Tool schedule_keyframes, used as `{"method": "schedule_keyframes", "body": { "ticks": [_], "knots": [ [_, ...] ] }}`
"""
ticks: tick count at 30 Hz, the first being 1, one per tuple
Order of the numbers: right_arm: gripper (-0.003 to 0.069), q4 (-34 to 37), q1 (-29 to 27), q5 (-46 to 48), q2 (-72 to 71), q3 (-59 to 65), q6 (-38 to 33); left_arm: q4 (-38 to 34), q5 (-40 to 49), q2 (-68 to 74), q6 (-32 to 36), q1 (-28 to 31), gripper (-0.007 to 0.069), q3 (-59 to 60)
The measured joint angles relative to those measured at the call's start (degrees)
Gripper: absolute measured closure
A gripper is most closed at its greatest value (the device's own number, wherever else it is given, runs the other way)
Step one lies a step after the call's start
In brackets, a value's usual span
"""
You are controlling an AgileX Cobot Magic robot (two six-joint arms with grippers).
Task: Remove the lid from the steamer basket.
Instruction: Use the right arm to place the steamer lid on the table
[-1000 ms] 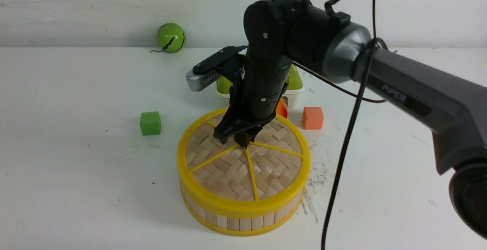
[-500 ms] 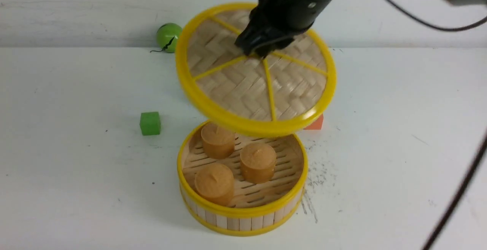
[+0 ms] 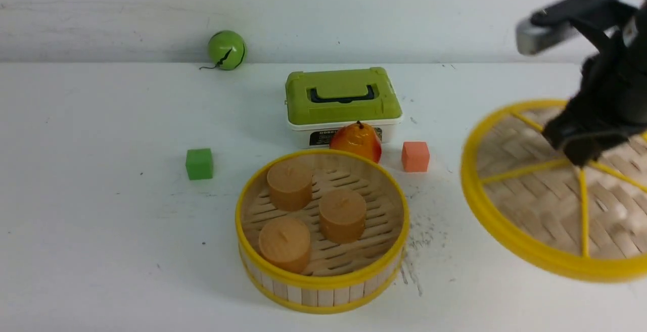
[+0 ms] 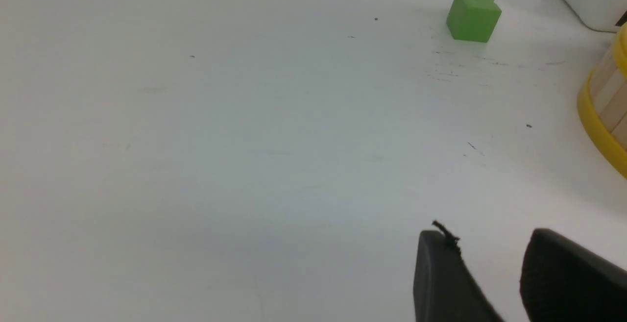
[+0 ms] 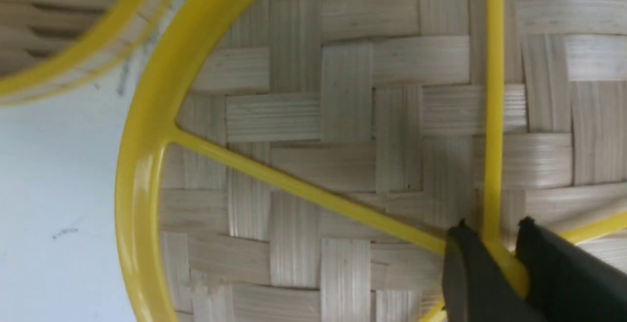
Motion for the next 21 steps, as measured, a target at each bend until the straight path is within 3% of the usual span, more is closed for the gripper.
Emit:
{"method": "schedule_keyframes", "body": {
  "ticks": [7, 21],
  "knots": [
    [0.0551, 6.1, -7.36, -10.04, 2.66, 10.34, -1.33, 0.0, 0.0, 0.0, 0.0, 0.0, 0.0385, 0.0],
    [0.0551, 7.05, -4.46, -24.66, 12.34, 11.07, -1.51, 0.0, 0.0, 0.0, 0.0, 0.0, 0.0385, 0.0]
  ]
}}
